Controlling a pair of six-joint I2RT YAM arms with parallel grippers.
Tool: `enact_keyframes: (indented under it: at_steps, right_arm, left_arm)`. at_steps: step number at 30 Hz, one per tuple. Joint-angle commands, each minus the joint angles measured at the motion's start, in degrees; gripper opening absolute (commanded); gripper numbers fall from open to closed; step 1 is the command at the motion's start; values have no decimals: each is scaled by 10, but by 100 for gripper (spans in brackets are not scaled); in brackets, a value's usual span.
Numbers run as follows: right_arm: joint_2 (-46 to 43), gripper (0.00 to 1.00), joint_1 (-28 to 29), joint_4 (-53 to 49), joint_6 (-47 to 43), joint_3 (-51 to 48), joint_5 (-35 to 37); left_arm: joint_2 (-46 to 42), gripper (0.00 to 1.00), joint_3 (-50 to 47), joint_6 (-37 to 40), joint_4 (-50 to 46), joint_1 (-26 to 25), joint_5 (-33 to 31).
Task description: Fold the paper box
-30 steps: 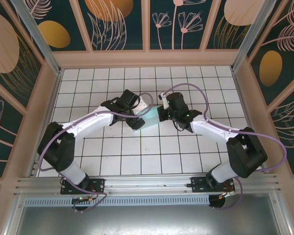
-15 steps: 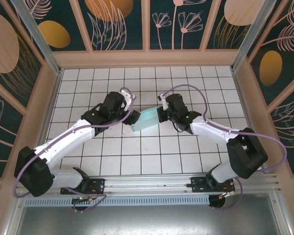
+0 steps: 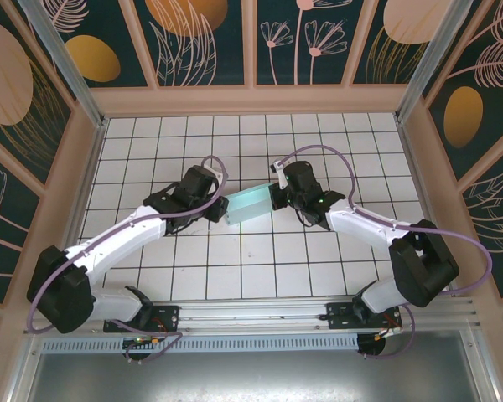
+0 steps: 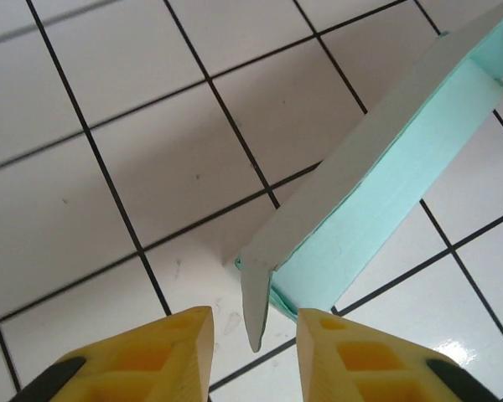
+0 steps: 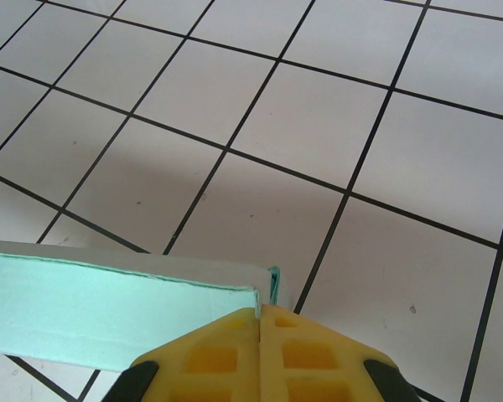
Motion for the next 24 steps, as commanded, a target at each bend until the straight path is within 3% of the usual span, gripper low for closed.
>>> enact_keyframes:
  at_steps: [1,7,14,18,24]
  right_arm:
    - [-9,0,5,-15,5,-10,11]
    - [-10,0,5,-15,10,-12,8]
    - [-10,0,5,-15,8,-12,7]
    - [-8,0,5,-16,8,-10,8]
    - [-8,0,5,-16,11,-10,10]
  left_arm:
    - [16,26,30,-16,-21,2,16]
    - [27,14,45,-28,-33,2,15]
    - [42,13,68,-57,-60,2,16]
    - [42,27,67,-56,-65,2,21]
    - [36,28,59,-57,-76,2,16]
